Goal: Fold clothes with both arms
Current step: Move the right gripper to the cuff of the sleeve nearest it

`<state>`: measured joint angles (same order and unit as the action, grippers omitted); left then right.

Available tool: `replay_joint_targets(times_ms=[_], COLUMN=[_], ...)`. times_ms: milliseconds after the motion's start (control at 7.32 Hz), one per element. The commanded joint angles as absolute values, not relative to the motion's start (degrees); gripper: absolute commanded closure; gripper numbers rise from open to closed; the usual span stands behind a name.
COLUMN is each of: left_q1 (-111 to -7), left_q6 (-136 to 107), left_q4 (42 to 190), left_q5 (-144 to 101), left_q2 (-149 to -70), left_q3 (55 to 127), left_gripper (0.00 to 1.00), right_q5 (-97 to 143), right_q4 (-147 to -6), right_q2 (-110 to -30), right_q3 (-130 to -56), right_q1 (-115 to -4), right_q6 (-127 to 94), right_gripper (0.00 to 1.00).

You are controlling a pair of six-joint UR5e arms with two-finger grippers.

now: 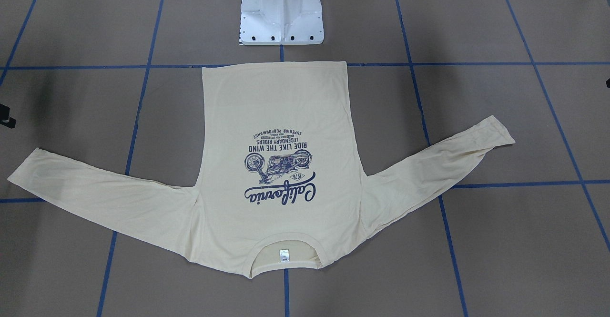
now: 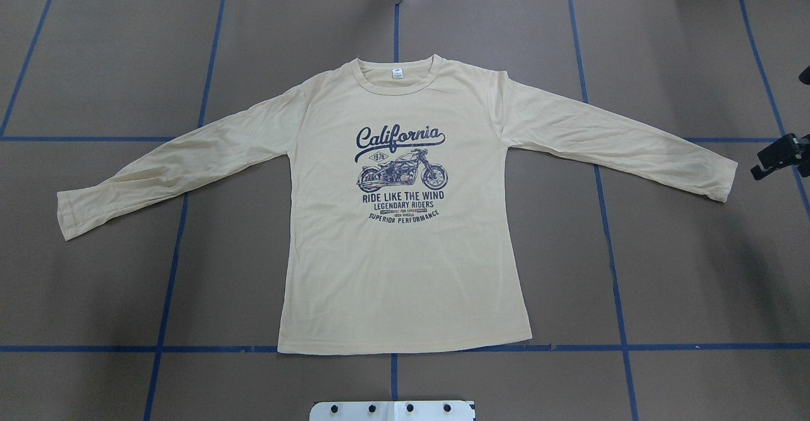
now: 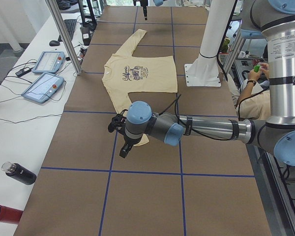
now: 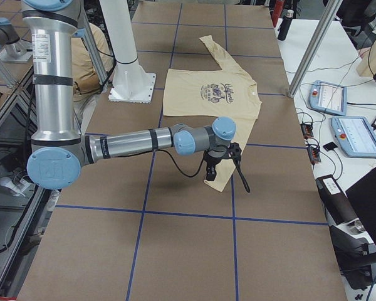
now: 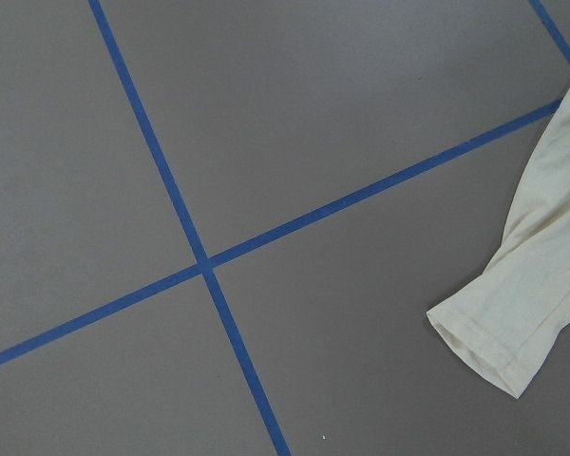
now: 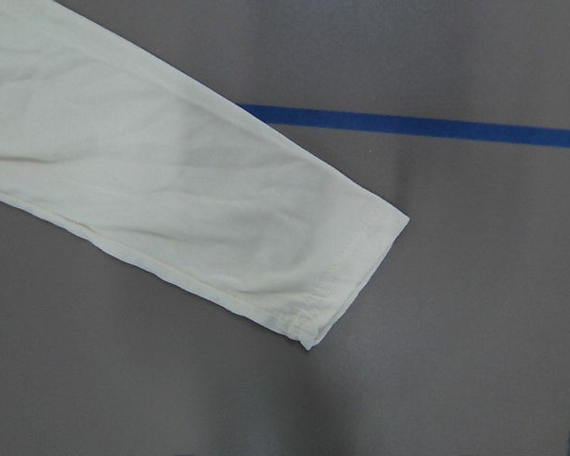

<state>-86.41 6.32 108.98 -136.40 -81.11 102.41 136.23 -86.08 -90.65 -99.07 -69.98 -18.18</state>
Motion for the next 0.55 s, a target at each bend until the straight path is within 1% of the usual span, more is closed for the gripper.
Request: replay_joint_targets(times_ms=[0, 137, 273, 410], left_q1=[-86.4, -86.4, -86.4, -86.4], left_q6=[6.2, 6.2, 6.2, 6.2], left_q4=[109.0, 109.0, 109.0, 109.0], left_q5=[-136.3, -136.3, -136.3, -136.3], left_q2=[-81.2, -81.5, -81.6, -81.7], left_q3=[102.5, 102.4, 102.2, 102.4], left_gripper=[0.00, 0.00, 0.00, 0.00], right_q5=[134.5, 134.6, 134.6, 134.0], right_q4=[-81.2, -75.4, -68.8, -64.9], right_q2=[-90.6, -89.5, -87.8, -87.5], right_q3=[-95.8, -90.8, -87.0, -84.3], right_q1=[-68.5, -68.5, -68.5, -68.5], right_q6=[-21.9, -29.0, -38.9, -41.2], right_gripper=[0.10, 0.14, 0.13, 0.13])
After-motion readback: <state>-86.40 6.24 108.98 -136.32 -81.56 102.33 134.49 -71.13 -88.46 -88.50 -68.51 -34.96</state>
